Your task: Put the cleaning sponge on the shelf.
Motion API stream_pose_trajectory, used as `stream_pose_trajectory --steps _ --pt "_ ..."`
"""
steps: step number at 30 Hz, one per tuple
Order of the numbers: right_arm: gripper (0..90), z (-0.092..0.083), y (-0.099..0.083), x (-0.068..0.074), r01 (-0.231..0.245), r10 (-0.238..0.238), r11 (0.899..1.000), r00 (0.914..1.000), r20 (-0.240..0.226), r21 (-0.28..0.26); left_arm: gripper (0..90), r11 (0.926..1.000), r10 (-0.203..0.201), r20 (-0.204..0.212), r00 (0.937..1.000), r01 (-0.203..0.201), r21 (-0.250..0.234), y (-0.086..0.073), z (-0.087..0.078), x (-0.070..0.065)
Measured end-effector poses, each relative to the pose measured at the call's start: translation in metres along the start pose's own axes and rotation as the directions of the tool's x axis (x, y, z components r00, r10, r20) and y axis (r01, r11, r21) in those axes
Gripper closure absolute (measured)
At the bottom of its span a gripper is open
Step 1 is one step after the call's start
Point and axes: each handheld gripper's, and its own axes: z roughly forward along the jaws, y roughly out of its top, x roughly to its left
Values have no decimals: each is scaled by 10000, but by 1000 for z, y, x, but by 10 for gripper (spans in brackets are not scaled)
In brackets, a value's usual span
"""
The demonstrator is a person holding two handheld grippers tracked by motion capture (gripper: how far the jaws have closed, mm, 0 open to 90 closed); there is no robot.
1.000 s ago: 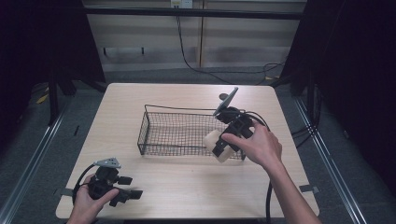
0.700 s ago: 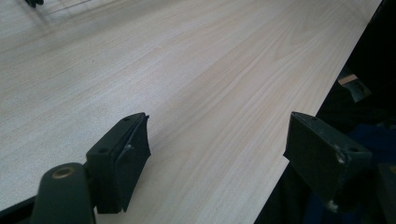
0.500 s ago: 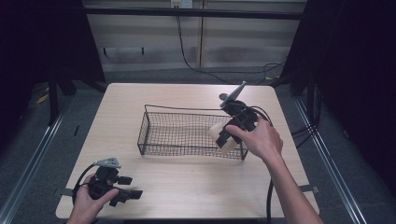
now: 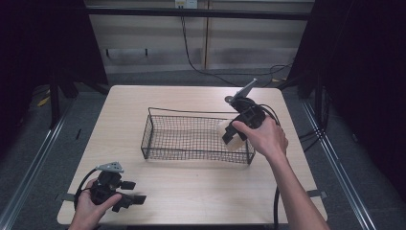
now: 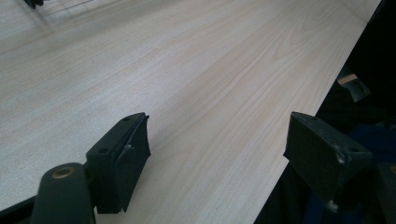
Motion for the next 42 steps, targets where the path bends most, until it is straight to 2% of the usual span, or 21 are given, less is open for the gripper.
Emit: stream_pose_trajectory --steps 7,12,20,29,37,42 --pt "251 4 4 -11 -714 715 9974 9974 79 -81 215 10000 -3 8 10000 3 -5 0 0 0" --pt "251 7 5 -16 -1014 1016 9947 9948 94 -167 215 10000 29 -11 10000 -29 4 0 0 0" --pt "251 15 4 -27 -1651 1653 9861 9862 113 -168 215 10000 -6 -9 10000 6 -3 0 0 0" --pt "251 27 6 -33 -2142 2142 9768 9765 215 -25 215 10000 -42 8 10000 42 -9 0 0 0" --pt "251 36 7 -35 -2304 2301 9731 9721 460 -4 215 10000 -4 -8 10000 4 14 0 0 0" --pt "251 42 8 -37 -2603 2603 9655 9640 537 -61 215 10000 -4 1 10000 4 4 0 0 0"
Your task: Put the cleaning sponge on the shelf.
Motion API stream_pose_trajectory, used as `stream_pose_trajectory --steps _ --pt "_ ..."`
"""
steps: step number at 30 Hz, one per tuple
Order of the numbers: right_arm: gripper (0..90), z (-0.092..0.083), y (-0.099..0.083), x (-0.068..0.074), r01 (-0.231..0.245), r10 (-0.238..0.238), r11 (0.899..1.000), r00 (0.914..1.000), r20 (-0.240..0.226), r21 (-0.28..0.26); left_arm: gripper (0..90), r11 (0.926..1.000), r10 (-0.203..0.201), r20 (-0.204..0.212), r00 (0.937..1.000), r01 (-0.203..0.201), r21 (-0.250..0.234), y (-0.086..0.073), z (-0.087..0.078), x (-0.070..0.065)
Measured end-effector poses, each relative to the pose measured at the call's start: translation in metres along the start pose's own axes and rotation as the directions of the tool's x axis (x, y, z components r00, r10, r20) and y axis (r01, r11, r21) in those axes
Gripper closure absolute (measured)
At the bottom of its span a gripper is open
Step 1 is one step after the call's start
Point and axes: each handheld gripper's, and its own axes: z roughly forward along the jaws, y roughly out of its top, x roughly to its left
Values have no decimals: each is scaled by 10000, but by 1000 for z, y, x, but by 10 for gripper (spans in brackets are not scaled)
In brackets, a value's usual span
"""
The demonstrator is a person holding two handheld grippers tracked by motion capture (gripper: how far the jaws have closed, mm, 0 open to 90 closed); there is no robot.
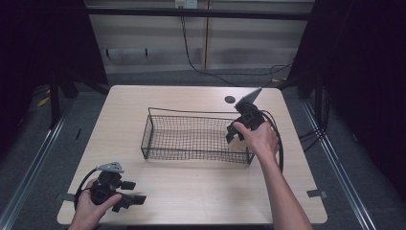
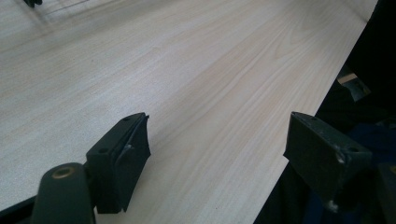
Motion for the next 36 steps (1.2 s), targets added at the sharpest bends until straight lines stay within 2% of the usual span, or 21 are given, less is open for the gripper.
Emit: stream_pose_trajectory --steps 7,11,15,17,29,33,36 --pt "251 11 -2 -8 -383 382 9991 9992 85 165 215 10000 -1 10 10000 1 -1 0 0 0" --pt "251 19 -2 -9 -524 521 9984 9985 141 211 215 10000 -1 -7 10000 1 29 0 0 0" --pt "251 24 -1 -10 -843 830 9958 9958 383 343 215 10000 -3 -1 10000 3 1 0 0 0" --pt "251 26 0 -10 -961 949 9946 9950 316 402 215 10000 -21 7 10000 21 -5 0 0 0" --pt "250 40 3 -10 -1022 980 9933 9924 748 541 215 10000 7 -8 10000 -7 2 0 0 0" --pt "250 45 2 -12 -1168 1132 9915 9917 610 582 215 10000 1 -12 10000 -1 -5 0 0 0" --pt "250 50 3 -11 -1177 1133 9911 9911 701 621 215 10000 1 -9 10000 -1 0 0 0 0"
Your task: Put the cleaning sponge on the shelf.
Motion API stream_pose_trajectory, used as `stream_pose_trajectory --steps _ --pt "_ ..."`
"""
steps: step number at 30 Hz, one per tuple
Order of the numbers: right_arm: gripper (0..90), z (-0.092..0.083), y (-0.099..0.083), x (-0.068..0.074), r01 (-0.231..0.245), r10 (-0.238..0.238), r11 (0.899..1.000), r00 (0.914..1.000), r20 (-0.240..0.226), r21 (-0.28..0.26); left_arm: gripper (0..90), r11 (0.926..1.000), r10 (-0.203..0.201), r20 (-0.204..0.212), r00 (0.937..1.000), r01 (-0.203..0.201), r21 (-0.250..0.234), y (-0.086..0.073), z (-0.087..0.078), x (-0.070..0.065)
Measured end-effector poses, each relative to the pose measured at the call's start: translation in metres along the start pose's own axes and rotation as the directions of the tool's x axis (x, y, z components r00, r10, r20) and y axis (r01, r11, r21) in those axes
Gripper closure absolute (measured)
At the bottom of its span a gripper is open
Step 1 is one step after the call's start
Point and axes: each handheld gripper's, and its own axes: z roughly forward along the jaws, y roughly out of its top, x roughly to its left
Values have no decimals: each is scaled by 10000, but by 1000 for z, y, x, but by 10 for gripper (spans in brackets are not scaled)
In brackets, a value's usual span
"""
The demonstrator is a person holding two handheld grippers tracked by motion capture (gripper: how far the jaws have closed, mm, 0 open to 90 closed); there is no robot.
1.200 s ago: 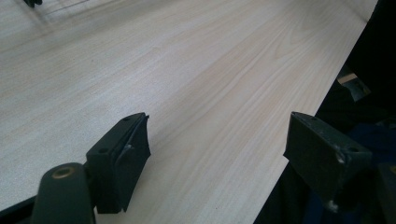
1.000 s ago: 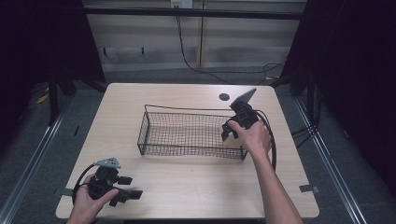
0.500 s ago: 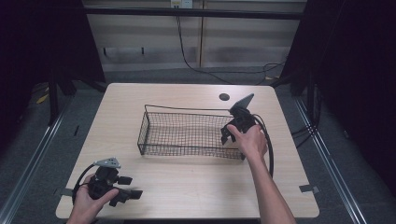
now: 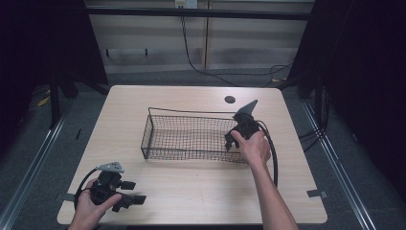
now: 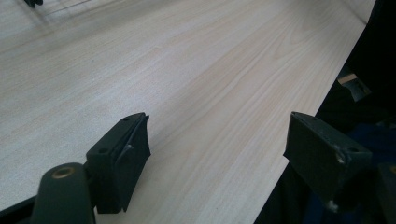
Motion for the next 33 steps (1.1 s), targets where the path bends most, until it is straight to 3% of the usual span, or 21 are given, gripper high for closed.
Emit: stream_pose_trajectory --steps 5,15,33 --pt "249 3 1 4 145 -147 9999 9993 337 37 215 10000 23 33 10000 -23 36 0 0 0" --pt "237 5 3 6 219 -229 9995 9986 486 208 215 10000 24 27 10000 -24 4 0 0 0" --pt "195 -1 1 4 401 -404 9988 9991 132 276 215 10000 5 35 10000 -5 -9 0 0 0"
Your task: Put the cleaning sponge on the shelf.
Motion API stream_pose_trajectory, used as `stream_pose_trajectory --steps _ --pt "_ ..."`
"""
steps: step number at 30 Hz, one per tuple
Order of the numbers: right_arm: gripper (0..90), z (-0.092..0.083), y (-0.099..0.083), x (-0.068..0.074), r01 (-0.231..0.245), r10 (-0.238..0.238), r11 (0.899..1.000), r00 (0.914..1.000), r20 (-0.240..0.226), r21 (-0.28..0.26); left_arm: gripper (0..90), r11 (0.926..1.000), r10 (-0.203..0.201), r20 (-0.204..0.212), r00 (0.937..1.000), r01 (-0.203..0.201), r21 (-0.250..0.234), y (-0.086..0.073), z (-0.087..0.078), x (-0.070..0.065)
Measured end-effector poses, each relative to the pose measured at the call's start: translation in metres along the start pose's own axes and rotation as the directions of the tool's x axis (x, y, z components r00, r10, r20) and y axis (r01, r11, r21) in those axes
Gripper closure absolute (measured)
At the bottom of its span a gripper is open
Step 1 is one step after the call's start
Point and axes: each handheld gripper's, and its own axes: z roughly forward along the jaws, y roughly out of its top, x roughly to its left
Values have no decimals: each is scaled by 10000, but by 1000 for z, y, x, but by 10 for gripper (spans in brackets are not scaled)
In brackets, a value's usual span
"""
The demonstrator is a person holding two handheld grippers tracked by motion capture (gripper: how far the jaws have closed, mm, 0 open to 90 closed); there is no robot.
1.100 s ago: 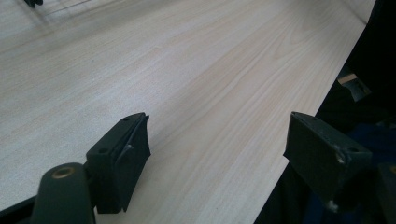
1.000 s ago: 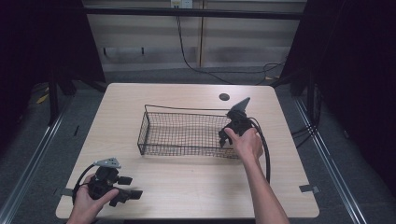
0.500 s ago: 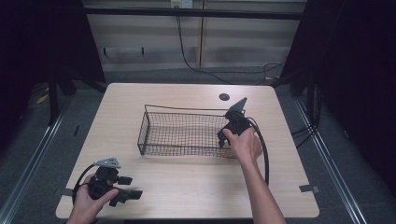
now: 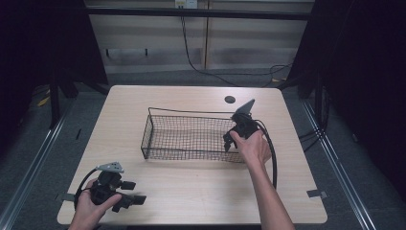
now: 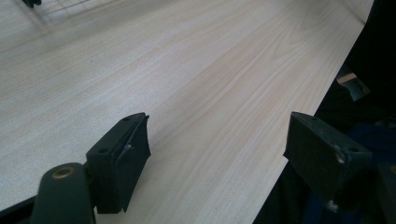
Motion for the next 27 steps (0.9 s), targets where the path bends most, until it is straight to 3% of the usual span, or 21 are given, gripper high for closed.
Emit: stream_pose_trajectory --steps 6,20,27 --pt "184 -9 -3 0 171 -171 9997 9998 -27 -190 215 10000 17 7 10000 -17 43 0 0 0" --pt "175 -22 -10 -9 415 -476 9963 9956 -812 -749 215 10000 2 -8 10000 -1 15 0 0 0" --pt "188 -31 -16 -15 662 -765 9917 9928 -918 -1106 215 10000 7 -15 10000 -7 37 0 0 0"
